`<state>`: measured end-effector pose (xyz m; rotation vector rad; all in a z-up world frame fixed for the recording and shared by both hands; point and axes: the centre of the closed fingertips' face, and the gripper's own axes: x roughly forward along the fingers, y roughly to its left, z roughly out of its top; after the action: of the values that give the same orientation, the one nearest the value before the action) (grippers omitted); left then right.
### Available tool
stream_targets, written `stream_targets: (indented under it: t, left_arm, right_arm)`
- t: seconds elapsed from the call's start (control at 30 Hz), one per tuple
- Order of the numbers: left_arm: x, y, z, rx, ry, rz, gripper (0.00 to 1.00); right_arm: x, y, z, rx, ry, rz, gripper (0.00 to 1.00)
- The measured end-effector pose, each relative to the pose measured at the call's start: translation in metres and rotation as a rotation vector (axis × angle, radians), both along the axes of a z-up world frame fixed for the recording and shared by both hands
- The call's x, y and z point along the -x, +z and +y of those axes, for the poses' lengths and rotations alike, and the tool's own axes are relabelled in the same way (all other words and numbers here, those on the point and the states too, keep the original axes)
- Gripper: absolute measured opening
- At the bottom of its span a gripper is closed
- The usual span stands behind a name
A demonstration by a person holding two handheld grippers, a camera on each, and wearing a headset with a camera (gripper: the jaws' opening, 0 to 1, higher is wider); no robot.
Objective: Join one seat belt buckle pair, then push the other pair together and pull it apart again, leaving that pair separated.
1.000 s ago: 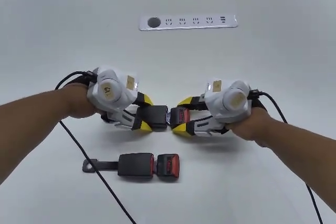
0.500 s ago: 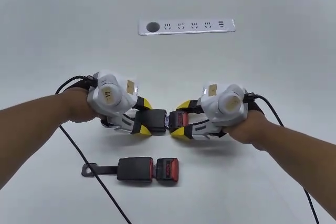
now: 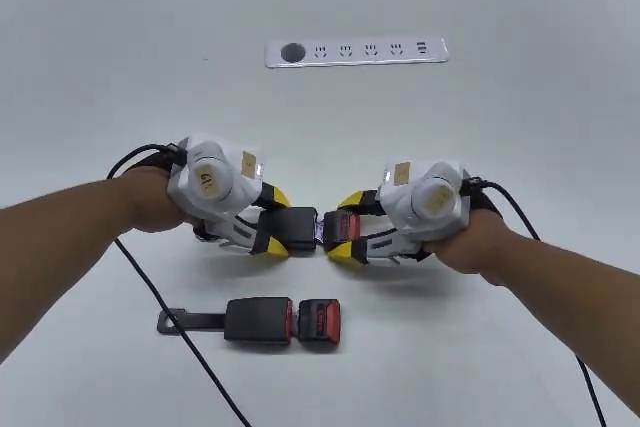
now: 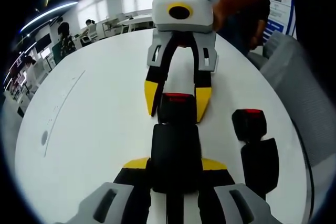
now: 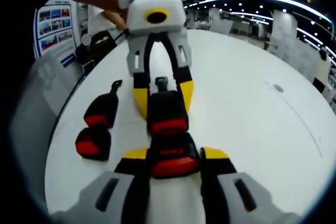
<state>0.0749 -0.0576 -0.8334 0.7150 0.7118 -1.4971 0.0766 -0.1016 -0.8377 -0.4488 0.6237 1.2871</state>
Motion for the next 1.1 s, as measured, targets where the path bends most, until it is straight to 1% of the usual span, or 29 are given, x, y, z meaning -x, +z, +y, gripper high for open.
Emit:
stream_targets:
  t: [0.13, 0.27, 0.37, 0.53, 0.67, 1.1]
  left_arm:
    - [0.000, 0.000, 0.000, 0.004, 0.004, 0.001, 0.35]
    - [0.001, 0.000, 0.000, 0.005, 0.008, 0.003, 0.35]
    - [0.001, 0.000, 0.000, 0.008, 0.011, 0.005, 0.35]
    - [0.002, 0.000, -0.001, 0.005, 0.011, 0.006, 0.35]
    - [0.002, 0.001, -0.001, 0.005, 0.014, 0.007, 0.35]
    - [0.003, 0.001, -0.001, 0.009, 0.024, 0.013, 0.35]
  right_arm:
    - [0.000, 0.000, -0.008, 0.008, 0.004, 0.003, 0.36]
    - [0.001, -0.001, -0.010, 0.018, 0.008, -0.001, 0.37]
    - [0.001, -0.001, -0.018, 0.015, 0.001, 0.004, 0.37]
    - [0.002, -0.001, -0.017, 0.013, 0.001, 0.004, 0.37]
    - [0.003, -0.001, -0.022, 0.010, 0.004, 0.003, 0.37]
    - [0.010, -0.002, -0.050, 0.016, -0.002, 0.017, 0.37]
